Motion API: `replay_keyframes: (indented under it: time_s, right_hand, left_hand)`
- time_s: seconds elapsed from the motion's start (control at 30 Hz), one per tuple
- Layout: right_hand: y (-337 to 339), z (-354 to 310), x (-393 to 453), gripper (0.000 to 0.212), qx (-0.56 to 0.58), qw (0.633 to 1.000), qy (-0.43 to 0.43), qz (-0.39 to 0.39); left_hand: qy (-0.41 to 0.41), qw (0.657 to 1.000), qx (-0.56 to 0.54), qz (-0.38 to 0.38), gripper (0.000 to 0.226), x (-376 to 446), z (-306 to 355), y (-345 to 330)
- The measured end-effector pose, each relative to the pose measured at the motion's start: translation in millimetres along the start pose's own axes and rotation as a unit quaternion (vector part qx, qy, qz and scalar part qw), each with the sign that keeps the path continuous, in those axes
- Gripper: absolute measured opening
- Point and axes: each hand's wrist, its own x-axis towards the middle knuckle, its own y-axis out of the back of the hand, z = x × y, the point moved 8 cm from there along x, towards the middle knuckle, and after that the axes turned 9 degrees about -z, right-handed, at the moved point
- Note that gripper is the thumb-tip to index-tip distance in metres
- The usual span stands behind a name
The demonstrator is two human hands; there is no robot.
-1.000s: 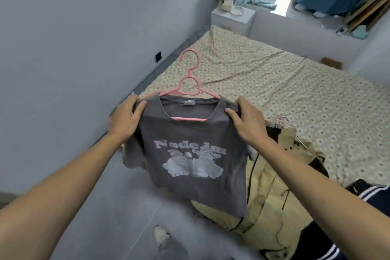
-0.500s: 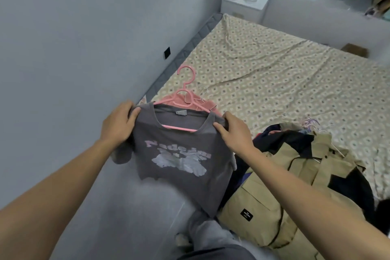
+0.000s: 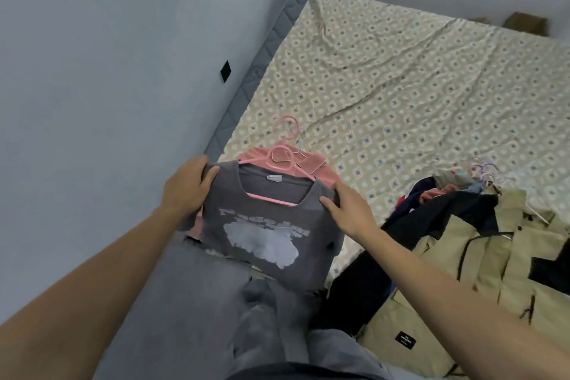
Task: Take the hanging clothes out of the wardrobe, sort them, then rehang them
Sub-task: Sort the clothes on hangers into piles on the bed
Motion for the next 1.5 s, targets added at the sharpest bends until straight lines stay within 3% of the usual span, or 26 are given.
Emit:
replay_keyframes:
  time_s: [0.2,0.33,0.43,0.6,0.83,1.17,1.33,1.5]
  right_hand:
    - [-7,30,74,0.027,-0.033,0.995,-0.091,0.010]
    - [-8,49,126,0.019,-0.044,0.987,-0.154,0.031]
    - [-6,49,142,0.039,-0.039,0.977,-0.206,0.045]
    - [8,33,137,0.042,-0.042,0.979,-0.197,0.037]
    - [56,58,65,0.040,-0.031,0.971,-0.223,0.078]
    - [141,158,-106,0.043,-0.045,0.937,-0.321,0.132]
    - [175,223,-164,0.046,-0.026,0.930,-0.325,0.171]
    - [202,343,-219,0.042,-0.006,0.934,-0.320,0.161]
  left_hand:
    - [-0.045,0.997,-0.012,-0.061,0.032,108,-9,-35]
    - [-0.078,0.995,-0.003,-0.056,0.022,170,-15,-50]
    - [-0.069,0.995,-0.020,-0.071,0.023,196,1,-52]
    - [-0.135,0.986,-0.023,-0.090,0.029,199,35,-50]
    - [-0.214,0.967,0.008,-0.141,0.036,180,113,-78]
    - [-0.351,0.914,0.038,-0.200,0.045,104,307,-142]
    - [-0.359,0.908,0.049,-0.208,0.070,66,396,-171]
    - [-0.334,0.918,0.070,-0.202,0.057,43,488,-235]
